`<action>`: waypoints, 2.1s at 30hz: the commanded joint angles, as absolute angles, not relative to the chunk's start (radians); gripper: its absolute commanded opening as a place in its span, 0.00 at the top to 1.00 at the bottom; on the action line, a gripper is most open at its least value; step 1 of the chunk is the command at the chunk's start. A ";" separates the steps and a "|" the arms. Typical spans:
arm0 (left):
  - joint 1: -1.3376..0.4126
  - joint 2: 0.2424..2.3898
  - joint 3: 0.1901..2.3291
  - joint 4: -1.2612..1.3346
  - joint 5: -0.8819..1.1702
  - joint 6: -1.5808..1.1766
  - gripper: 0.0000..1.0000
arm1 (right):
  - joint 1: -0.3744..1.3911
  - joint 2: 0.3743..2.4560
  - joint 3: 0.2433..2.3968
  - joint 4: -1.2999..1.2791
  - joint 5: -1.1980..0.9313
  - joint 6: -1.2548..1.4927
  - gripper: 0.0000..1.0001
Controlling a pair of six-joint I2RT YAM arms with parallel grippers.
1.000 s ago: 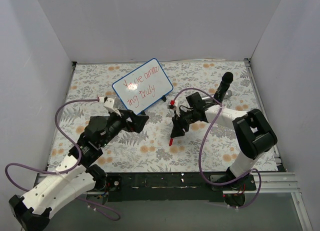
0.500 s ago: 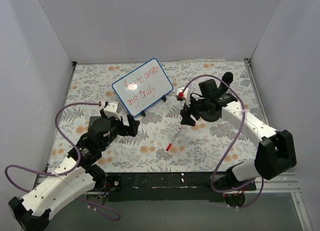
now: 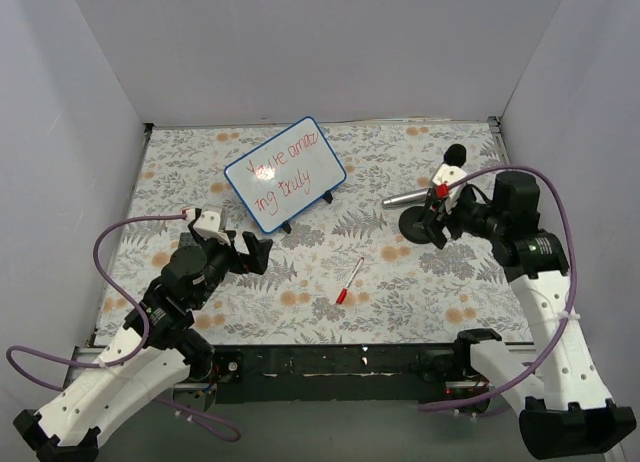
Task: Write a sentence on the whiteboard
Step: Reset both arms
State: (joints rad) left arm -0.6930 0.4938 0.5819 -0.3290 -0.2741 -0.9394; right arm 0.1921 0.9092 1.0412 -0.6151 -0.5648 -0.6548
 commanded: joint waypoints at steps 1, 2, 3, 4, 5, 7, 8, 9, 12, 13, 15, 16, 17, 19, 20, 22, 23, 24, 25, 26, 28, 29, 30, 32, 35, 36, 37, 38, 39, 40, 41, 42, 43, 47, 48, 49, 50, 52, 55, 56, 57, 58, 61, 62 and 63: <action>-0.687 0.448 0.577 -0.304 -0.281 -0.937 0.02 | 0.080 0.812 0.967 -0.543 -0.583 -0.504 0.15; -0.687 0.443 0.575 -0.302 -0.278 -0.939 0.02 | 0.063 0.783 0.947 -0.526 -0.562 -0.470 0.13; -0.687 0.433 0.574 -0.304 -0.276 -0.942 0.02 | 0.031 0.770 0.936 -0.519 -0.542 -0.438 0.10; -0.687 0.427 0.575 -0.304 -0.278 -0.943 0.02 | 0.014 0.759 0.925 -0.511 -0.514 -0.405 0.07; -0.687 0.420 0.574 -0.304 -0.273 -0.946 0.02 | 0.009 0.732 0.893 -0.506 -0.509 -0.388 0.05; -0.687 0.410 0.572 -0.304 -0.271 -0.948 0.02 | -0.063 0.707 0.864 -0.490 -0.515 -0.359 0.04; -0.687 0.407 0.572 -0.302 -0.270 -0.950 0.02 | -0.083 0.681 0.835 -0.479 -0.515 -0.307 0.04; -0.687 0.405 0.574 -0.304 -0.268 -0.950 0.02 | -0.130 0.669 0.816 -0.460 -0.515 -0.276 0.04; -0.687 0.405 0.571 -0.304 -0.271 -0.951 0.02 | -0.210 0.620 0.750 -0.361 -0.433 -0.074 0.04; -0.687 0.411 0.571 -0.304 -0.272 -0.951 0.02 | -0.221 0.606 0.733 -0.307 -0.352 -0.030 0.04; -0.687 0.417 0.572 -0.305 -0.276 -0.951 0.02 | -0.235 0.583 0.709 -0.284 -0.310 -0.008 0.04; -0.687 0.420 0.574 -0.307 -0.281 -0.953 0.02 | -0.236 0.581 0.704 -0.279 -0.275 0.015 0.03; -0.687 0.426 0.574 -0.311 -0.282 -0.953 0.02 | -0.236 0.580 0.698 -0.275 -0.264 0.018 0.03; -0.687 0.430 0.577 -0.313 -0.288 -0.954 0.02 | -0.236 0.584 0.671 -0.252 -0.250 0.026 0.03; -0.687 0.431 0.578 -0.313 -0.291 -0.954 0.02 | -0.236 0.584 0.660 -0.238 -0.249 0.032 0.03; -0.687 0.430 0.577 -0.316 -0.298 -0.953 0.02 | -0.236 0.584 0.625 -0.198 -0.232 0.061 0.02; -0.687 0.426 0.575 -0.318 -0.302 -0.956 0.02 | -0.238 0.586 0.612 -0.187 -0.223 0.064 0.02; -0.687 0.423 0.574 -0.318 -0.307 -0.954 0.02 | -0.239 0.584 0.601 -0.175 -0.215 0.066 0.02; -0.687 0.423 0.574 -0.316 -0.310 -0.957 0.02 | -0.241 0.583 0.579 -0.157 -0.212 0.066 0.02; -0.687 0.420 0.572 -0.316 -0.314 -0.957 0.02 | -0.241 0.575 0.566 -0.147 -0.213 0.064 0.02; -0.687 0.420 0.569 -0.318 -0.318 -0.957 0.02 | -0.245 0.565 0.537 -0.124 -0.219 0.064 0.02; -0.687 0.422 0.571 -0.318 -0.321 -0.959 0.02 | -0.244 0.551 0.513 -0.117 -0.221 0.060 0.02; -0.687 0.423 0.569 -0.318 -0.325 -0.959 0.02 | -0.244 0.546 0.511 -0.103 -0.224 0.060 0.02; -0.687 0.433 0.569 -0.316 -0.327 -0.959 0.02 | -0.244 0.538 0.515 -0.109 -0.224 0.066 0.02; -0.687 0.449 0.572 -0.321 -0.336 -0.957 0.02 | -0.244 0.535 0.512 -0.103 -0.229 0.069 0.02; -0.687 0.454 0.572 -0.321 -0.344 -0.956 0.02 | -0.244 0.534 0.511 -0.100 -0.229 0.069 0.02; -0.687 0.456 0.572 -0.324 -0.348 -0.957 0.02 | -0.244 0.534 0.509 -0.091 -0.227 0.069 0.02; -0.687 0.459 0.572 -0.325 -0.351 -0.957 0.02 | -0.245 0.537 0.511 -0.091 -0.227 0.069 0.02; -0.687 0.459 0.574 -0.324 -0.356 -0.956 0.02 | -0.244 0.537 0.509 -0.091 -0.227 0.068 0.02; -0.687 0.459 0.574 -0.327 -0.362 -0.957 0.02 | -0.244 0.538 0.508 -0.091 -0.232 0.067 0.02; -0.687 0.456 0.574 -0.327 -0.362 -0.957 0.02 | -0.244 0.537 0.508 -0.091 -0.232 0.066 0.02; -0.687 0.453 0.572 -0.327 -0.364 -0.957 0.02 | -0.244 0.535 0.508 -0.091 -0.233 0.066 0.02; -0.687 0.453 0.572 -0.327 -0.365 -0.956 0.02 | -0.245 0.537 0.508 -0.089 -0.233 0.066 0.02; -0.687 0.453 0.572 -0.330 -0.370 -0.957 0.02 | -0.245 0.538 0.505 -0.089 -0.236 0.064 0.02; -0.687 0.453 0.572 -0.328 -0.368 -0.957 0.02 | -0.244 0.537 0.505 -0.089 -0.236 0.064 0.02; -0.687 0.454 0.574 -0.327 -0.364 -0.957 0.02 | -0.245 0.532 0.505 -0.090 -0.235 0.064 0.02; -0.687 0.456 0.572 -0.325 -0.359 -0.956 0.02 | -0.245 0.525 0.505 -0.091 -0.236 0.063 0.02; -0.687 0.457 0.574 -0.328 -0.354 -0.954 0.02 | -0.248 0.523 0.506 -0.092 -0.235 0.063 0.02; -0.687 0.460 0.574 -0.327 -0.356 -0.954 0.02 | -0.252 0.526 0.506 -0.089 -0.233 0.063 0.02; -0.687 0.460 0.575 -0.328 -0.356 -0.954 0.02 | -0.255 0.526 0.505 -0.092 -0.233 0.063 0.02; -0.687 0.460 0.577 -0.330 -0.356 -0.954 0.02 | -0.253 0.528 0.503 -0.092 -0.233 0.063 0.02; -0.687 0.457 0.577 -0.333 -0.357 -0.956 0.02 | -0.255 0.528 0.503 -0.092 -0.236 0.061 0.02; -0.687 0.442 0.574 -0.334 -0.357 -0.960 0.02 | -0.255 0.535 0.502 -0.091 -0.241 0.058 0.02; -0.687 0.436 0.575 -0.331 -0.359 -0.960 0.02 | -0.255 0.535 0.502 -0.091 -0.242 0.057 0.02; -0.687 0.434 0.572 -0.330 -0.359 -0.959 0.02 | -0.256 0.532 0.503 -0.092 -0.245 0.052 0.02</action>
